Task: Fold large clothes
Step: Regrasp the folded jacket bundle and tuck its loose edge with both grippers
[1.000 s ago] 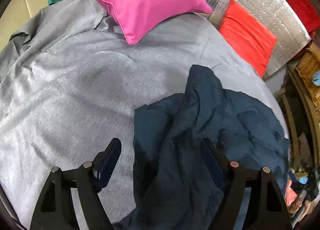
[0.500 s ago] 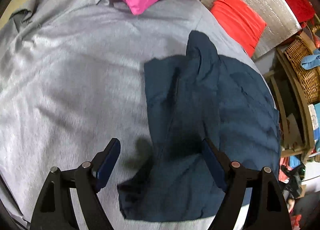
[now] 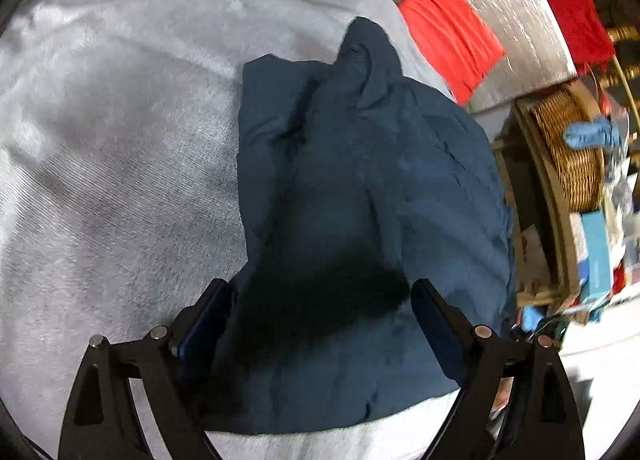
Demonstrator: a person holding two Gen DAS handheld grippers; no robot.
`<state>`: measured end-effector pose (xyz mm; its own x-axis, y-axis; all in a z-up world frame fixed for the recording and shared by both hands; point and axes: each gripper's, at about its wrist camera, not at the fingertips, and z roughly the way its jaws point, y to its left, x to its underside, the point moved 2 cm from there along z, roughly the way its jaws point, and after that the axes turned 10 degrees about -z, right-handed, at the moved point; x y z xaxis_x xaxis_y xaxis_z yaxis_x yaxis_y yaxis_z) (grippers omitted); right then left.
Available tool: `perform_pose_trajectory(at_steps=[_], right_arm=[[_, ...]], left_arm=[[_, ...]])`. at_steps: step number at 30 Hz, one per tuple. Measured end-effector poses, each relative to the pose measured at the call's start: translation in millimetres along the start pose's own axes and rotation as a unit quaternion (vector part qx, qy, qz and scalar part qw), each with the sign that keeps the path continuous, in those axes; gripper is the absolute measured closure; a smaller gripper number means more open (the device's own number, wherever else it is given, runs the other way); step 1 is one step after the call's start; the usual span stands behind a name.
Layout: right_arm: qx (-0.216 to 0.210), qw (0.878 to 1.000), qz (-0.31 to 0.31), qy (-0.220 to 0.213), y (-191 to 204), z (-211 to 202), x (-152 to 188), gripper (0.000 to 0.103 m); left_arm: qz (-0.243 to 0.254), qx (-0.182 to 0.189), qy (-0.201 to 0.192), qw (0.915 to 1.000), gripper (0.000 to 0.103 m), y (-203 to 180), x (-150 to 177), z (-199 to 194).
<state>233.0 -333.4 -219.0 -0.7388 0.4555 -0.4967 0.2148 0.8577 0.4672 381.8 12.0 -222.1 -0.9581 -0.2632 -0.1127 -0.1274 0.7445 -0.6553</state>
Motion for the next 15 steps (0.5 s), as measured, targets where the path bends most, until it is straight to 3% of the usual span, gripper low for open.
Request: perform_pose_trajectory(at_steps=[1,3,4,7,9,11,13,15], right_arm=[[0.001,1.000,0.000,0.000,1,2,1,0.038],[0.002,1.000,0.001,-0.004,1,1,0,0.044],[0.002,1.000,0.000,-0.010,3,-1,-2,0.047],[-0.011,0.998,-0.013,-0.052,10,-20,-9,0.057],[-0.026,0.996,-0.016,-0.082,14,-32,-17,0.058],[-0.022,0.996,-0.011,-0.082,11,-29,-17,0.059],[0.001,0.999,0.008,-0.048,1,-9,-14,0.058],[-0.005,0.999,0.047,-0.020,-14,3,-9,0.042]], left_arm=[[-0.007,0.004,-0.008,0.9999,0.013,0,-1,1],[-0.005,0.000,-0.021,0.9998,0.027,-3,-4,1],[-0.004,0.008,-0.026,0.9996,0.043,-6,-6,-1],[0.004,0.026,-0.043,0.9987,0.043,-18,-10,-8],[0.007,0.046,-0.058,0.9972,0.044,-25,-13,-15],[0.008,0.058,-0.076,0.9954,0.044,-28,-15,-20],[0.006,0.033,-0.081,0.9962,0.044,-23,-16,-14],[-0.002,-0.013,-0.066,0.9977,0.044,-15,-14,-2]])
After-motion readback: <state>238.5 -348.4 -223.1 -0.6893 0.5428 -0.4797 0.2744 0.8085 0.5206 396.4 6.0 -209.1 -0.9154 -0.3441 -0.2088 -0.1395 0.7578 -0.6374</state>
